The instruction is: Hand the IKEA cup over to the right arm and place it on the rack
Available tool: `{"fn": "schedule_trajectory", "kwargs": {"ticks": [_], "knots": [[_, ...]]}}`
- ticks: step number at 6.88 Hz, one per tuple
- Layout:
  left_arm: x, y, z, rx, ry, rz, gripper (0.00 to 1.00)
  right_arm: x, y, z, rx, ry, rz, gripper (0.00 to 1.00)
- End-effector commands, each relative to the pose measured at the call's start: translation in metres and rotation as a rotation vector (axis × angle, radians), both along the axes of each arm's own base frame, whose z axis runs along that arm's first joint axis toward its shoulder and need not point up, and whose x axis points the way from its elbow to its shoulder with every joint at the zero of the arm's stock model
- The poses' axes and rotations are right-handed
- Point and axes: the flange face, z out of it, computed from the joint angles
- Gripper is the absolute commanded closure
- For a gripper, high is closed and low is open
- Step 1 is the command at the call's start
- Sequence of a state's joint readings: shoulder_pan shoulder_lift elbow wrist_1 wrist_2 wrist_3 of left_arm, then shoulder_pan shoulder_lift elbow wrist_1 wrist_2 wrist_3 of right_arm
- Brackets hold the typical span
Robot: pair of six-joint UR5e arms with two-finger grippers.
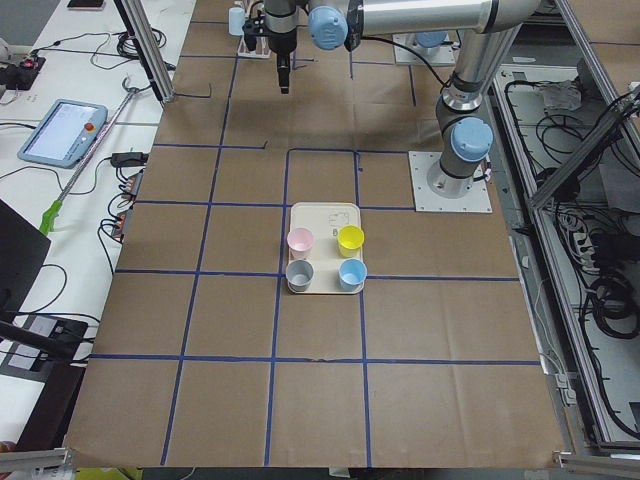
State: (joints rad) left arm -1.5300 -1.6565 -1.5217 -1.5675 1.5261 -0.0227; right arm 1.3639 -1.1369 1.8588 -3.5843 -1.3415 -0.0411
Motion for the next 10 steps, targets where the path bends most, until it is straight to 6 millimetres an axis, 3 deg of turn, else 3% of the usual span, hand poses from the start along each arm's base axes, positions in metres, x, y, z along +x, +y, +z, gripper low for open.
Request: {"fn": "schedule_trajectory", "kwargs": {"ticks": [1,2,4,6,10], "knots": [[-0.011,0.016,-0.002,0.047,0.000,-0.001,0.00,-0.041,-0.006,-0.015,0.021,0.099,-0.040,0.75],[-0.027,0.026,-0.003,0.040,-0.005,-0.030,0.00,-0.055,-0.014,-0.033,0.044,0.092,-0.057,0.75],[-0.026,0.028,0.001,0.017,-0.029,-0.048,0.00,-0.068,-0.022,-0.058,0.075,0.081,-0.067,0.75],[-0.022,0.023,0.007,-0.034,-0.029,-0.088,0.00,-0.084,-0.030,-0.066,0.081,0.076,-0.079,0.75],[-0.015,0.021,0.010,-0.058,-0.055,-0.107,0.00,-0.086,-0.037,-0.083,0.103,0.068,-0.077,0.75]]}}
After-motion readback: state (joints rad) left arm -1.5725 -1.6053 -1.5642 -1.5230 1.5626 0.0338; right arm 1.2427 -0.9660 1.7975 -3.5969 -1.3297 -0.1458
